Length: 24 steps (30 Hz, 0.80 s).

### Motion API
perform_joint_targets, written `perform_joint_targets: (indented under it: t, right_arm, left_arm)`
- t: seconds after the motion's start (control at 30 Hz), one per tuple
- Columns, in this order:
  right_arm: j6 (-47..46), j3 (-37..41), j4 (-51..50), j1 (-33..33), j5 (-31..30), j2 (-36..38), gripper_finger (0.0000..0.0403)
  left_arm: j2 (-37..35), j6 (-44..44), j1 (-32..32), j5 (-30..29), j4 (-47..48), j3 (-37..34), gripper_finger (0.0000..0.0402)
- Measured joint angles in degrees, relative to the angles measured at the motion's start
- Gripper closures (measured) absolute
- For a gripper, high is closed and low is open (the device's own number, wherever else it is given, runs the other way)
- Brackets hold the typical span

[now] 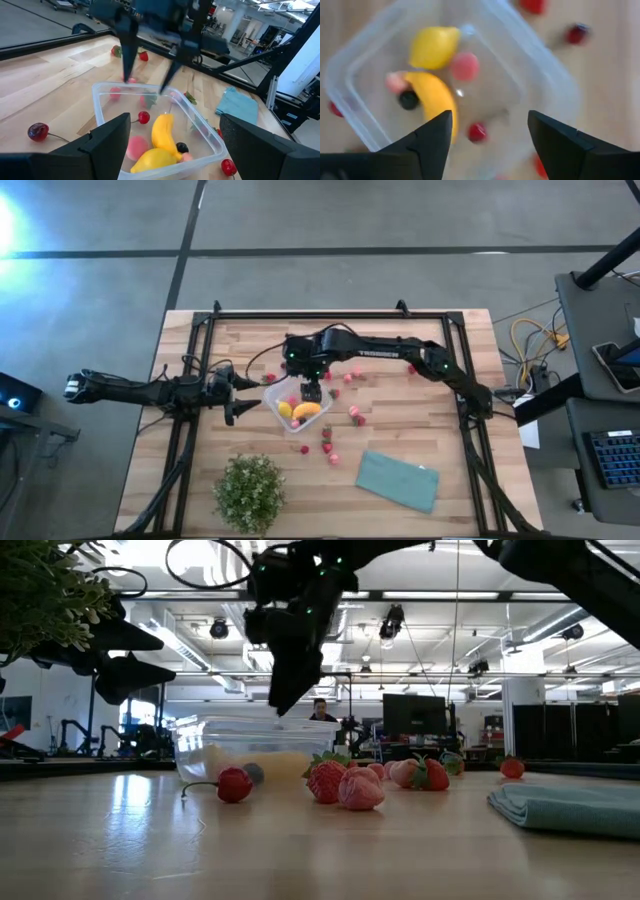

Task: Pick and placing Produce into tupperware
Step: Put the red strawberry into the transparent bin

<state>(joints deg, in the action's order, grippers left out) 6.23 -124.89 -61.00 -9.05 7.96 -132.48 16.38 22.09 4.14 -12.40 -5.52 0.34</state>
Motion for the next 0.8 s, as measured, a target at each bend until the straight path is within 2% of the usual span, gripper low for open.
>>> perform_joint_targets:
  t: [0.13, 0.23, 0.37, 0.53, 0.8]
  right_arm:
    - [-1.95, 1.00, -5.17, -0.85, -7.70, 3.73, 0.0143]
    - [-3.28, 4.58, -12.28, -2.88, -9.36, 6.96, 0.0146]
    - [-4.99, 14.69, -18.02, -6.69, -9.67, 12.54, 0.0152]
    - [-11.73, 32.46, -14.10, -12.37, -9.60, 24.45, 0.0156]
    - [-37.46, 59.06, 2.35, -21.52, -9.77, 43.27, 0.0156]
  left_arm:
    - [0.04, 0.00, 0.00, -0.02, 0.01, 0.00, 0.0109]
    - [0.04, -0.01, -0.02, -0.02, 0.03, 0.00, 0.0109]
    - [0.02, 0.00, -0.01, -0.02, 0.00, 0.00, 0.0109]
    - [0.04, 0.00, -0.01, -0.02, 0.02, 0.00, 0.0109]
    - [0.04, -0.01, 0.00, -0.02, 0.00, 0.00, 0.0109]
